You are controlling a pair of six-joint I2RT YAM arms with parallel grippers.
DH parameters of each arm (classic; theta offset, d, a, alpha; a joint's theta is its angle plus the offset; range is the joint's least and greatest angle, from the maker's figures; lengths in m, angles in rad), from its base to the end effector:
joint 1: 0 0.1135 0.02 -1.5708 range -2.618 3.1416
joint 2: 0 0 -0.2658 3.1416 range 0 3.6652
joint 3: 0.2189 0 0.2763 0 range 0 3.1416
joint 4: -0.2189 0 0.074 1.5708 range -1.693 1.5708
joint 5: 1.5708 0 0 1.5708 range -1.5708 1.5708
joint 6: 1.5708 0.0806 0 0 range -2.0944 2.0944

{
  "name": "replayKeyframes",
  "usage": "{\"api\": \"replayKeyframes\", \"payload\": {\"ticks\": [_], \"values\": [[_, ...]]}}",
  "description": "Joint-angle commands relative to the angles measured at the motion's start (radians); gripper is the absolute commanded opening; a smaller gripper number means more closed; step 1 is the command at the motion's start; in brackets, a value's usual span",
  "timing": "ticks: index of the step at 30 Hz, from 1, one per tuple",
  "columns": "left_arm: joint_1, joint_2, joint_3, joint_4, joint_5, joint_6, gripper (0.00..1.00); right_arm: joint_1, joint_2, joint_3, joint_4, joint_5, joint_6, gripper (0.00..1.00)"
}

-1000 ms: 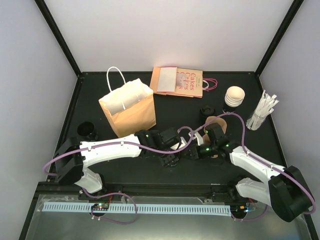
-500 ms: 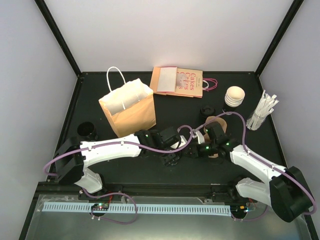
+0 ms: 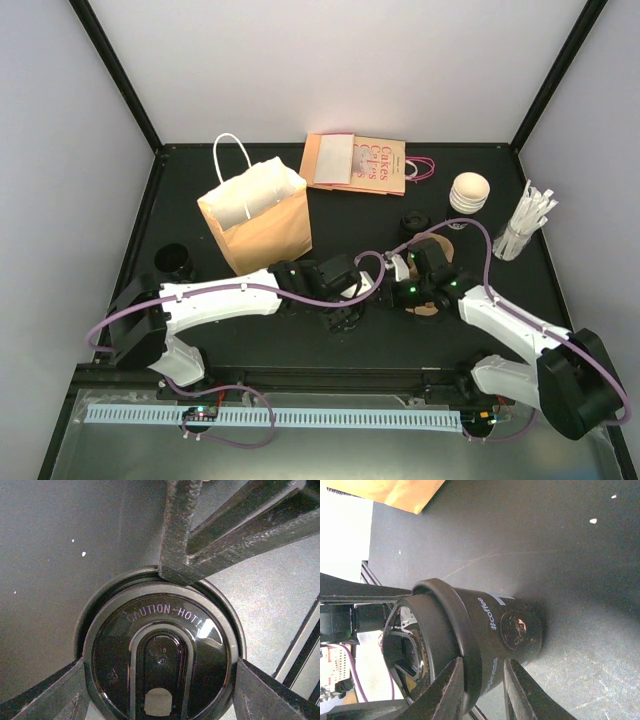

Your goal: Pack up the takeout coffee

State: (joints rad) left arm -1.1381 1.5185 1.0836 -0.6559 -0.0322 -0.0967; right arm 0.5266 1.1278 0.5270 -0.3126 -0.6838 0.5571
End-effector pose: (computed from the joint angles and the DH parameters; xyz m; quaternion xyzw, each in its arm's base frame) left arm 0.1480 -0.3143 0.1826 0.4799 0.8444 -0.1248 0.2028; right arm 0.1870 0.1676 0.1426 -0.0946 0.8932 0.4287 0.0969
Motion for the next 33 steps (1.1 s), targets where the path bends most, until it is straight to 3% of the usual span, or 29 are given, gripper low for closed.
{"api": "replayKeyframes", "payload": {"ticks": [1,15,33], "values": [[-0.017,0.071,-0.065,-0.024,0.116,0.009,0.66,0.005,0.029,0.034,0.081,-0.005,0.010,0.26],[-0.023,0.060,-0.079,-0.005,0.124,0.010,0.65,0.006,0.104,0.018,0.142,-0.051,0.020,0.26],[-0.034,0.071,-0.116,0.024,0.147,0.008,0.64,0.065,0.165,-0.179,0.165,-0.020,0.040,0.25]]}}
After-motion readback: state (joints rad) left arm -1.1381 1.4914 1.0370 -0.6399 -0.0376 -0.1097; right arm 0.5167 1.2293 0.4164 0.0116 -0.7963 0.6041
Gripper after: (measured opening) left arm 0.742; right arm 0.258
